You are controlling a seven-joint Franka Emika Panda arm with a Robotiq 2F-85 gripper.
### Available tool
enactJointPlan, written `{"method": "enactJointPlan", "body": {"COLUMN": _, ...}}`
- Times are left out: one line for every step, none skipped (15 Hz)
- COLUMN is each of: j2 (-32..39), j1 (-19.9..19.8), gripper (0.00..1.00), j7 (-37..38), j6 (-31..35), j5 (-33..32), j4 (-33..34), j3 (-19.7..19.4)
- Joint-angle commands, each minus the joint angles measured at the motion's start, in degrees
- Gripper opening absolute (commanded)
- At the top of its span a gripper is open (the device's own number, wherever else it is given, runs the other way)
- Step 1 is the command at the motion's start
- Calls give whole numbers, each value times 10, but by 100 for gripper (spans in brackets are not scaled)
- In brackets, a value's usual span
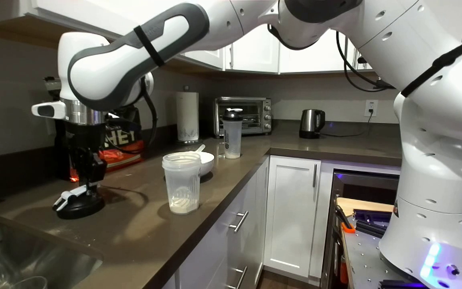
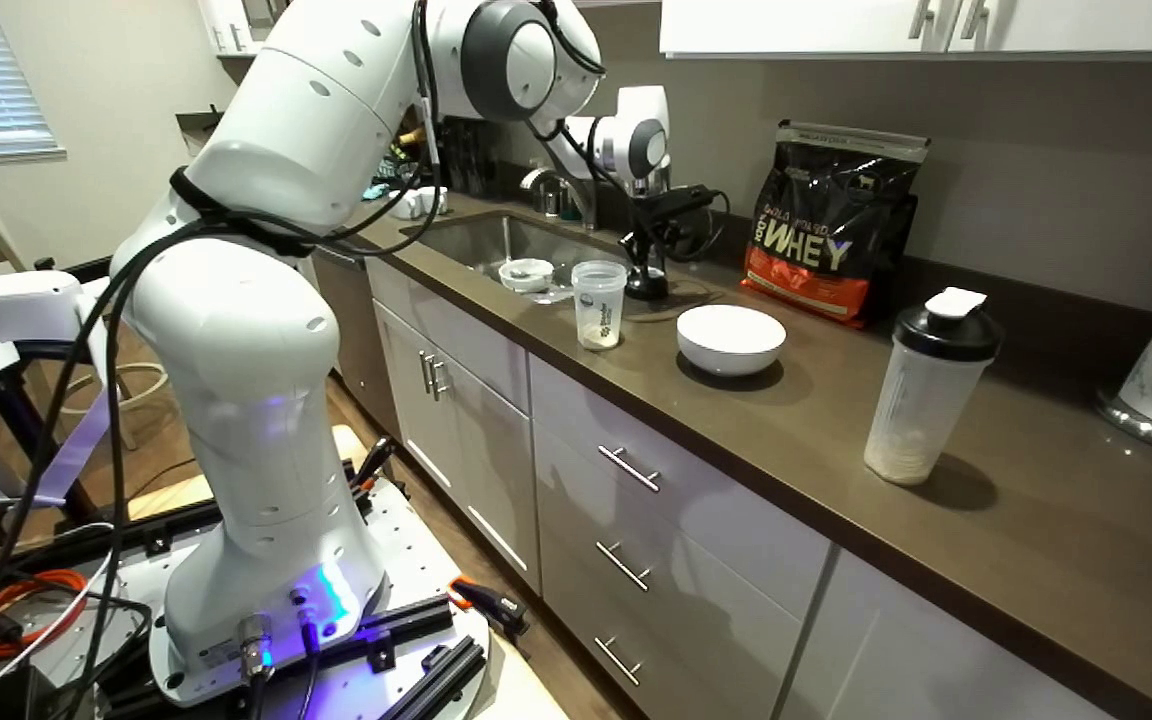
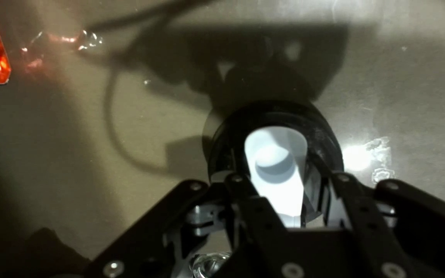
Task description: Put the lid on the bottle
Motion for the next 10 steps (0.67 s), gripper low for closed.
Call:
{"method": "enactJointPlan", "body": {"j2": -33, "j1": -6, "gripper": 13, "j7": -5, "j6": 6, "j5": -10, "j4": -26, "j3": 2}}
{"method": "enactJointPlan", "body": {"j2": -39, "j1": -7, "gripper": 13, "j7": -5, "j6": 9, "j5": -10, "j4": -32, "j3": 3}}
{"method": "enactJointPlan", "body": {"j2": -47, "j1": -7, "gripper": 13, "j7": -3, "j6": 12, "j5": -10, "j4": -39, "j3": 2}}
{"method": "enactJointPlan", "body": {"j2": -58, "j1": -8, "gripper": 13, "j7": -2, "j6": 16, "j5": -10, "j4": -50, "j3": 3}}
{"method": "enactJointPlan", "body": {"j2": -67, "j1": -8, "gripper": 13, "j7": -1, "j6": 19, "j5": -10, "j4": -59, "j3": 3}}
{"method": "enactJointPlan", "body": {"j2": -78, "j1": -9, "gripper": 13, "j7": 1, "j6": 23, "j5": -8, "j4": -72, "j3": 3}}
{"method": "enactJointPlan", "body": {"j2": -88, "j1": -10, "gripper": 13, "j7": 2, "j6": 27, "j5": -9, "j4": -85, "j3": 3}}
{"method": "enactJointPlan", "body": {"j2": -100, "j1": -11, "gripper": 13, "j7": 3, "j6": 30, "j5": -7, "j4": -101, "j3": 4}}
{"method": "enactJointPlan", "body": {"j2": -113, "j1": -12, "gripper": 13, "j7": 5, "j6": 34, "j5": -6, "j4": -117, "j3": 4}}
{"method": "enactJointPlan", "body": {"j2": -126, "j1": -13, "gripper": 13, "j7": 7, "j6": 38, "j5": -6, "j4": -134, "j3": 4}}
